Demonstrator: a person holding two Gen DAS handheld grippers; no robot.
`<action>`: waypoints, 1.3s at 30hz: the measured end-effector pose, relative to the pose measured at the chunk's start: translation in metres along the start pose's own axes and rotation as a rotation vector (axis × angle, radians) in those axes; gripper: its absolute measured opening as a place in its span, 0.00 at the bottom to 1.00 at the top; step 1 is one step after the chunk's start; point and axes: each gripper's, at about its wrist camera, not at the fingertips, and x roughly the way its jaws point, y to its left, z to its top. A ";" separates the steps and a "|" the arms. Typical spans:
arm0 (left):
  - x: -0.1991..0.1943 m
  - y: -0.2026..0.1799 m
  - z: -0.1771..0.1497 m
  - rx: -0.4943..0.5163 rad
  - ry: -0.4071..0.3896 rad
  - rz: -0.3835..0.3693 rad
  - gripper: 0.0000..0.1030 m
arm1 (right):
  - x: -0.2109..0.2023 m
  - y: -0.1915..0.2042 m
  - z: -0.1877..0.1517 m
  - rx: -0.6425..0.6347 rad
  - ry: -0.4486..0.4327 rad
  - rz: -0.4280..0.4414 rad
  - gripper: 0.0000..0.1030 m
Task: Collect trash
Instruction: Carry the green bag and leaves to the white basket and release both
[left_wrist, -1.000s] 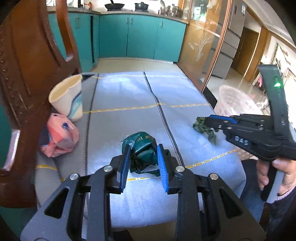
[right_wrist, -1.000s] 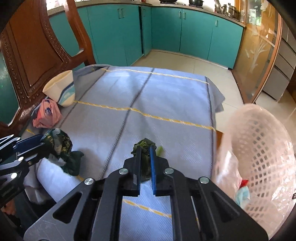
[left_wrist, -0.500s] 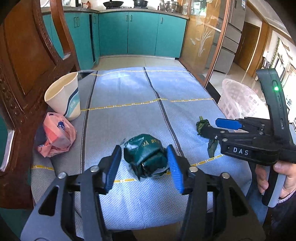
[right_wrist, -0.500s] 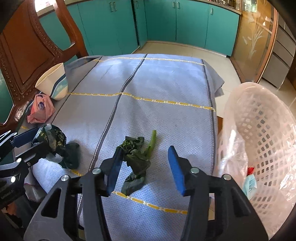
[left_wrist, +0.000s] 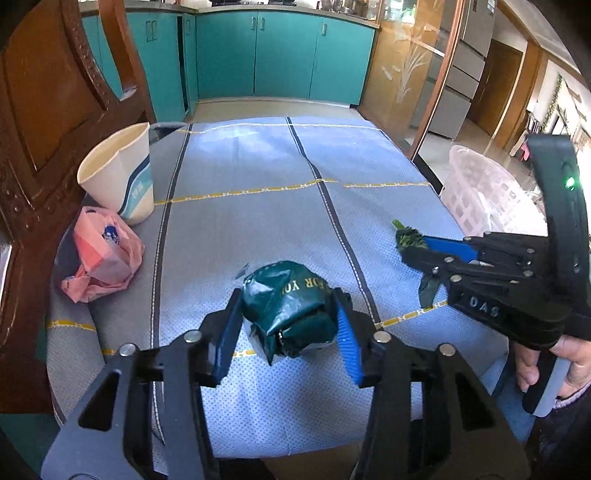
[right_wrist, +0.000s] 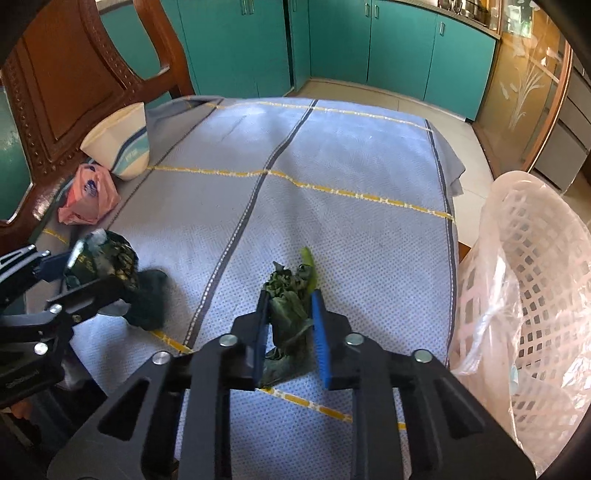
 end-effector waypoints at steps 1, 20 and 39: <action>-0.001 -0.001 0.000 0.001 -0.002 0.001 0.44 | -0.003 -0.001 0.000 0.003 -0.009 -0.003 0.20; -0.078 -0.058 0.060 0.121 -0.271 0.010 0.43 | -0.142 -0.080 -0.002 0.142 -0.315 -0.192 0.20; -0.066 -0.187 0.088 0.312 -0.309 -0.164 0.43 | -0.203 -0.170 -0.065 0.347 -0.409 -0.356 0.20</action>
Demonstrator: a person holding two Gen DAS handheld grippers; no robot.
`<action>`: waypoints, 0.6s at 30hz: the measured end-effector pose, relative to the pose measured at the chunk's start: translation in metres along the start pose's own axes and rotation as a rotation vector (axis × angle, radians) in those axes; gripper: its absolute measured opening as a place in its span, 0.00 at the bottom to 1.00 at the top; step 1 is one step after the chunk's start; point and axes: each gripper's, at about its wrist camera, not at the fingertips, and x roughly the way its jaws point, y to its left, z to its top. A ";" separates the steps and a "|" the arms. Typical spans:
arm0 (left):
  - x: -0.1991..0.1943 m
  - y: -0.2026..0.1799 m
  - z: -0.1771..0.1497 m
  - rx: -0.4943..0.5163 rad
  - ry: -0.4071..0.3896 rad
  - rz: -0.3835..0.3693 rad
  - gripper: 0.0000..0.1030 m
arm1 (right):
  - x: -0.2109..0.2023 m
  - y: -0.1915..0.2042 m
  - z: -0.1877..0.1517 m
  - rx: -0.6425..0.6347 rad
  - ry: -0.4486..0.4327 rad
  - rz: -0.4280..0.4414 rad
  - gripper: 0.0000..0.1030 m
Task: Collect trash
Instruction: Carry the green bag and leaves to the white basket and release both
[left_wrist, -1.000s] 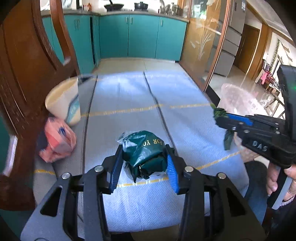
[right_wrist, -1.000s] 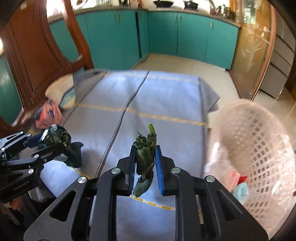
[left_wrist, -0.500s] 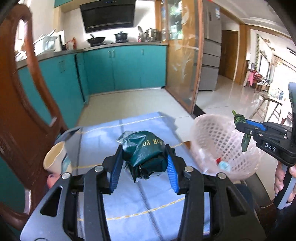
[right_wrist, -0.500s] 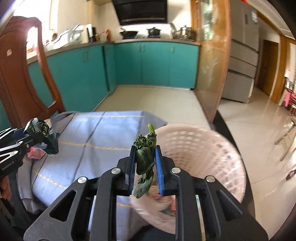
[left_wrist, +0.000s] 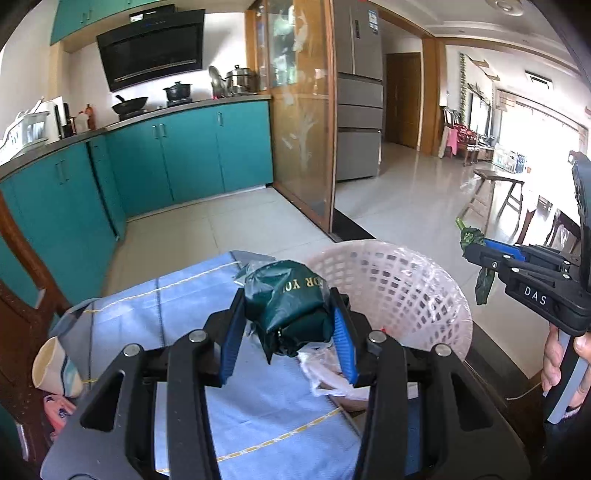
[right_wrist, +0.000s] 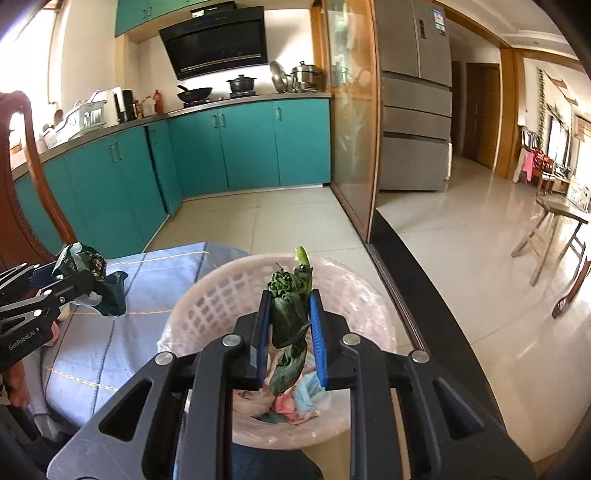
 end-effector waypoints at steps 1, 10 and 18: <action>0.003 -0.003 0.000 0.004 0.004 -0.005 0.43 | 0.001 -0.003 -0.002 0.005 0.003 -0.002 0.20; 0.014 -0.012 -0.001 0.016 0.026 -0.005 0.43 | 0.005 -0.010 -0.008 0.020 0.014 0.014 0.20; 0.013 -0.007 0.002 0.005 0.030 0.040 0.43 | 0.015 -0.005 -0.003 -0.007 0.028 0.053 0.20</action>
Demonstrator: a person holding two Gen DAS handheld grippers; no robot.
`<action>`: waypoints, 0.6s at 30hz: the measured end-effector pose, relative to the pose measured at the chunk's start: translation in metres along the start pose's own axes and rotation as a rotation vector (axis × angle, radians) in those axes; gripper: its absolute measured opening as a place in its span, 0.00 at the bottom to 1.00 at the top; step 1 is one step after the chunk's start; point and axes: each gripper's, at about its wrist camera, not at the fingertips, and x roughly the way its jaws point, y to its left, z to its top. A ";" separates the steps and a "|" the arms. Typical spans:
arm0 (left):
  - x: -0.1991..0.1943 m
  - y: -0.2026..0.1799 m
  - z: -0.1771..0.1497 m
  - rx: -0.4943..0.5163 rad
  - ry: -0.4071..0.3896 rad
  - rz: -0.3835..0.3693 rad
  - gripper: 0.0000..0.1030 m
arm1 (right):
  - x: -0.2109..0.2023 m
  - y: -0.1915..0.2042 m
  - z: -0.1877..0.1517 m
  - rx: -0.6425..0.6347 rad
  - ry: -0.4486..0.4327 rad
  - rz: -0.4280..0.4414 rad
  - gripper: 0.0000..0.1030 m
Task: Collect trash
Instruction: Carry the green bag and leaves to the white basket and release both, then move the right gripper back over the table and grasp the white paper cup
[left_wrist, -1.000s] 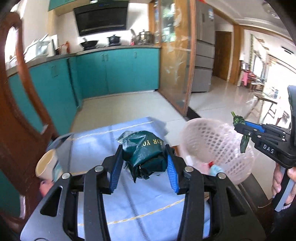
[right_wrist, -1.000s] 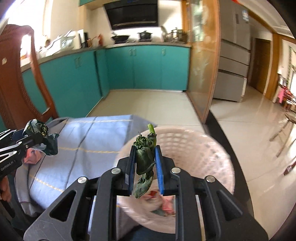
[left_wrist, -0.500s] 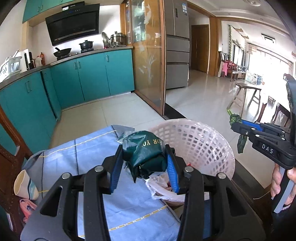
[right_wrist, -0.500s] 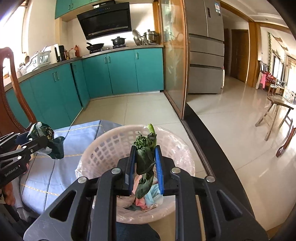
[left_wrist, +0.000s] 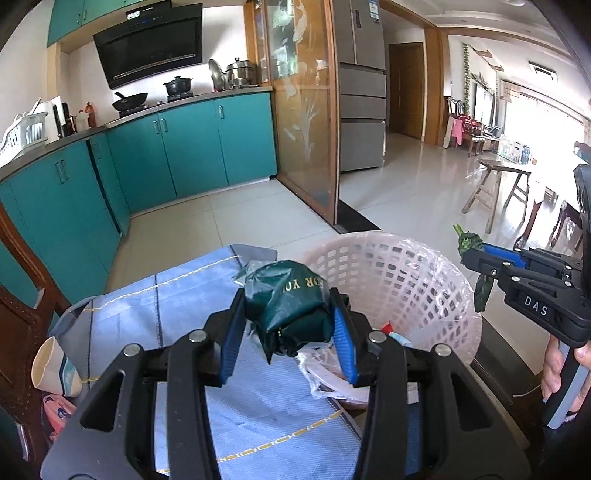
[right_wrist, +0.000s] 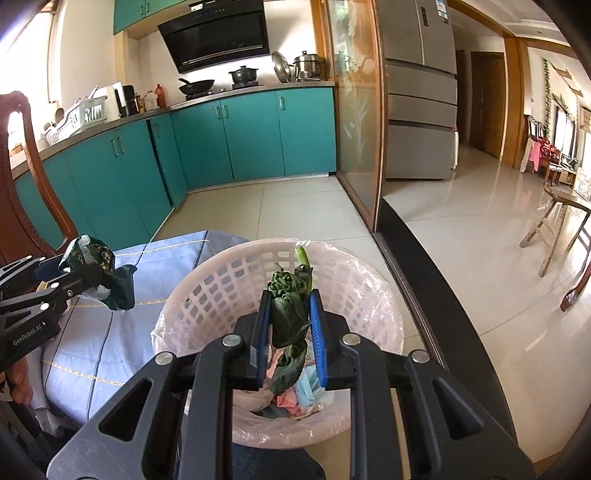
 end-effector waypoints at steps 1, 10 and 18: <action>0.000 0.002 0.000 -0.004 0.001 0.006 0.43 | 0.000 0.001 0.001 -0.004 -0.003 0.005 0.20; 0.009 -0.007 0.009 -0.005 -0.019 -0.031 0.43 | -0.001 -0.002 0.001 -0.005 -0.007 0.014 0.20; 0.053 -0.027 0.008 -0.013 0.058 -0.211 0.48 | 0.004 -0.014 -0.003 0.028 0.020 -0.005 0.20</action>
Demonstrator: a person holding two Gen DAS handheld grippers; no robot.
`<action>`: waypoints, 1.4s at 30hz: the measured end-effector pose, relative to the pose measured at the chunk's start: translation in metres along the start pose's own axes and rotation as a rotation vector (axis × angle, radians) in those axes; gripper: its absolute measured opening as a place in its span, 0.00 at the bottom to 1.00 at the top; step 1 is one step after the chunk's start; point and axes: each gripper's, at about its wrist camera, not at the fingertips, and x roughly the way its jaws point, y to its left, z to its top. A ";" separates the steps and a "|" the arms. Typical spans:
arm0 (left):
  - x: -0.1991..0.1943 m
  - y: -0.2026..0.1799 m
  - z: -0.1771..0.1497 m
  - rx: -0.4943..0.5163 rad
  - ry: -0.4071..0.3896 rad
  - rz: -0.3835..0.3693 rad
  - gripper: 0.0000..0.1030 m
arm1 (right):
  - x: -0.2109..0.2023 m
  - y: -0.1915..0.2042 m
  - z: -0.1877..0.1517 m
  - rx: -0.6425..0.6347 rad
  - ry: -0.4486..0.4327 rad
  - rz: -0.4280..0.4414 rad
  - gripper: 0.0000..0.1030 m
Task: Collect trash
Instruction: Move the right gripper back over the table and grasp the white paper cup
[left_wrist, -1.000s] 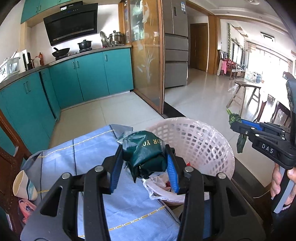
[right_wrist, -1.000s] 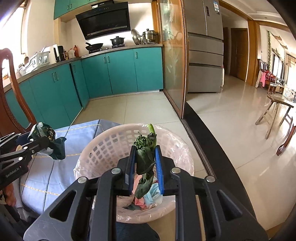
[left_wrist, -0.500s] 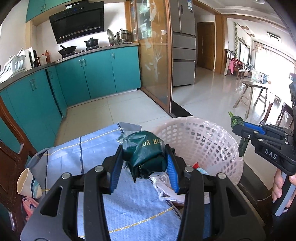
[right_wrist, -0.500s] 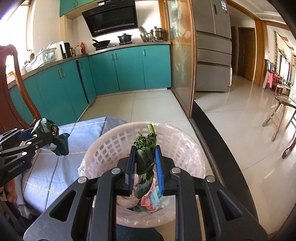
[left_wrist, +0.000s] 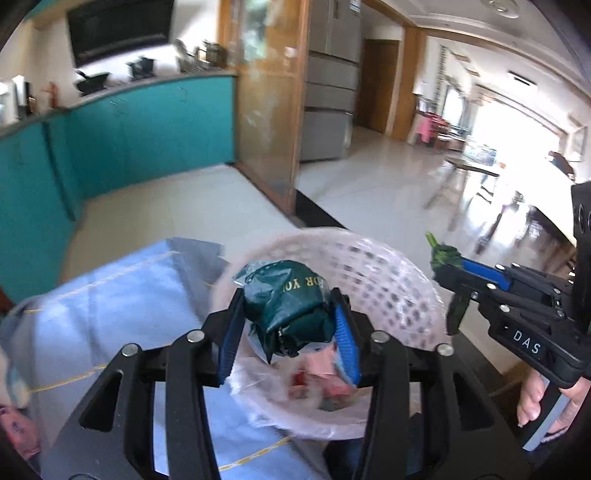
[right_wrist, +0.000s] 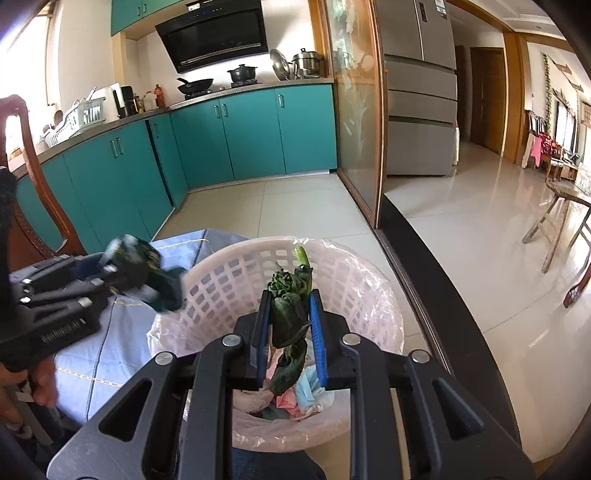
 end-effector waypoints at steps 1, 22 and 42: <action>0.005 -0.001 -0.001 0.006 0.003 0.011 0.56 | 0.001 -0.001 -0.001 0.003 0.004 0.000 0.20; -0.101 0.098 -0.110 -0.105 0.036 0.449 0.72 | 0.054 0.098 0.002 -0.105 0.121 0.191 0.62; -0.184 0.156 -0.202 -0.223 0.080 0.460 0.64 | 0.141 0.460 -0.028 -0.551 0.485 0.746 0.56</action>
